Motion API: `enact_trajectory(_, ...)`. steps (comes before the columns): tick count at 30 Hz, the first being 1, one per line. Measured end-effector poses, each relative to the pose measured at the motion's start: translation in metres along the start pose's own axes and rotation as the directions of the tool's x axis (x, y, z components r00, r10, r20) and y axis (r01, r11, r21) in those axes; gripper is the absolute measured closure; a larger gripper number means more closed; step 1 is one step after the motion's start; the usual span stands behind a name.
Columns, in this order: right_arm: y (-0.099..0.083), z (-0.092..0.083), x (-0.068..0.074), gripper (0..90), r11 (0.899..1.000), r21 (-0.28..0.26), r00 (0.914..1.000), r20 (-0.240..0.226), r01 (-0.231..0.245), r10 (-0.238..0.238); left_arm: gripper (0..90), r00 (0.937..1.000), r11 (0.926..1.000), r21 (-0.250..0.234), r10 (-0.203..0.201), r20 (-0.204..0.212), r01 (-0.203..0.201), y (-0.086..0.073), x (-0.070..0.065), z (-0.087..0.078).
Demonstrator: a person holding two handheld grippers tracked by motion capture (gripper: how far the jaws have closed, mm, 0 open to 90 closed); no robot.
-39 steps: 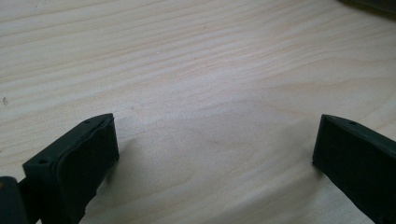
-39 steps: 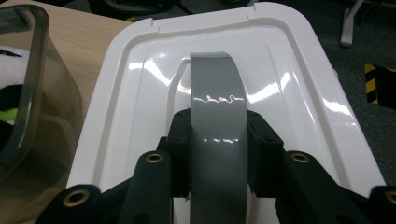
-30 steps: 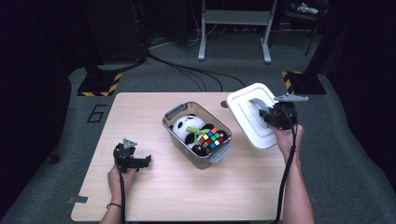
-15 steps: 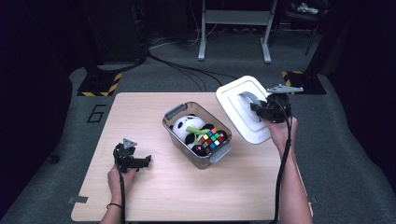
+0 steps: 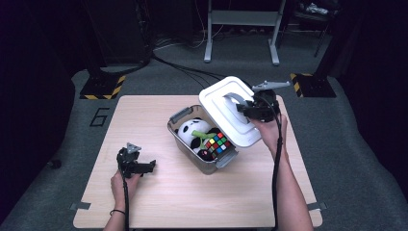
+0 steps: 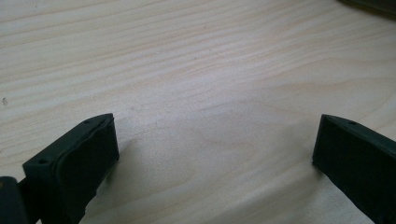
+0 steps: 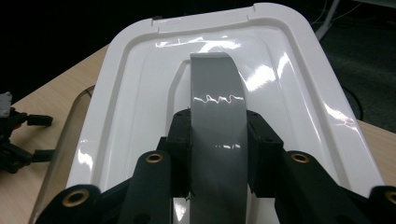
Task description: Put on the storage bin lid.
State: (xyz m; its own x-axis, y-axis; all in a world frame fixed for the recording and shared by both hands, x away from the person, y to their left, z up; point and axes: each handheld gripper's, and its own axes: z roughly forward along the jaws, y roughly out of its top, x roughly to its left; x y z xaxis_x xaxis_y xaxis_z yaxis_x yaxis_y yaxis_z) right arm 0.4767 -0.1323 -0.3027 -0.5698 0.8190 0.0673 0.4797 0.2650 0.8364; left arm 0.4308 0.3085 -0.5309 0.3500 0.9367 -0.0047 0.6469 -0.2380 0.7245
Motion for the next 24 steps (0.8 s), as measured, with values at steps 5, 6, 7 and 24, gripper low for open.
enact_trajectory(5, 0.005, 0.016, 0.017, 66.4, 0.999, 0.041, 0.9992, -0.039, 0.007, -0.005, 0.0, 1.0000, 1.0000, -0.001, 0.001, 0.001, -0.001, 0.000, 0.000, 0.000)
enact_trajectory(6, 0.005, 0.019, 0.020, 66.4, 0.999, 0.049, 0.9989, -0.047, 0.010, -0.007, 0.1, 1.0000, 1.0000, -0.001, 0.001, 0.001, -0.001, 0.000, 0.000, 0.000)
enact_trajectory(7, 0.005, 0.023, 0.023, 66.4, 0.998, 0.056, 0.9985, -0.052, 0.020, -0.017, 0.1, 1.0000, 1.0000, 0.000, 0.002, 0.002, -0.002, 0.000, 0.000, 0.000)
enact_trajectory(24, 0.000, 0.082, 0.059, 66.4, 0.977, 0.210, 0.9911, -0.132, 0.047, -0.019, 0.2, 1.0000, 1.0000, 0.005, 0.003, 0.009, -0.003, 0.000, 0.001, 0.000)
